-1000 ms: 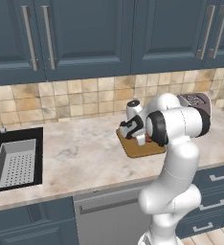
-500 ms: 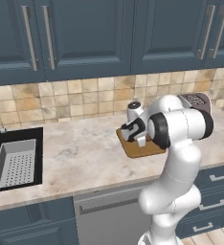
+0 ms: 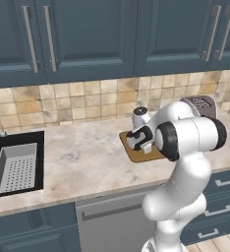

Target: Retrieve the sausage and cheese from the fridge and place them on the cutting board on the counter.

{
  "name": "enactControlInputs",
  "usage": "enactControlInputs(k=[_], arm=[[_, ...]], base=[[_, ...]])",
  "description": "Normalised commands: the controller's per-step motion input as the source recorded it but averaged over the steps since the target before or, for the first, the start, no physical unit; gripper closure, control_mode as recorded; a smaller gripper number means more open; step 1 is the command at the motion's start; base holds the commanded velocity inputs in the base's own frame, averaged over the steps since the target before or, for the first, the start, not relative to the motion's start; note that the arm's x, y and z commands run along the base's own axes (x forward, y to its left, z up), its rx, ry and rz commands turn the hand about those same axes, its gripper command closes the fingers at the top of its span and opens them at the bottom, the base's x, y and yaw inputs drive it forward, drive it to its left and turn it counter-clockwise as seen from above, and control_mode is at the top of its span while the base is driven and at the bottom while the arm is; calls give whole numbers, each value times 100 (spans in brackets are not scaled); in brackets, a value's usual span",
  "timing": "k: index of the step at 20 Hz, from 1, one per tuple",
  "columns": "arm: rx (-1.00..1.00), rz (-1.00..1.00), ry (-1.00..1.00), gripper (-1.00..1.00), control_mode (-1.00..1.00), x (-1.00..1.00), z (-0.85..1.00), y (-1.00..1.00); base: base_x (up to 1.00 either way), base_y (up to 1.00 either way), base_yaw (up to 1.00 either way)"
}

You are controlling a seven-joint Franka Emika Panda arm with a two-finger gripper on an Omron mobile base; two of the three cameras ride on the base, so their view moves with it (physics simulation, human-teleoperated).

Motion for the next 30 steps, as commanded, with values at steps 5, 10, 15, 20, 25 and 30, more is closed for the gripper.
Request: enactControlInputs(k=[5, 10, 15, 20, 25, 30], arm=[[0, 0, -2, -100, -100, -23, 66, 0], [0, 0, -4, -100, -100, -87, 52, 3], [0, 2, -8, -100, -100, -100, 5, 0], [0, 18, -3, -100, -100, -94, 40, 3], [-3, 34, 1, -100, -100, -83, 44, 17], [-13, 42, 0, -100, -100, -100, 26, 14]], base=[[0, 0, 0], [0, 0, 0], [0, 0, 0], [0, 0, 0], [0, 0, 0], [0, 0, 0]])
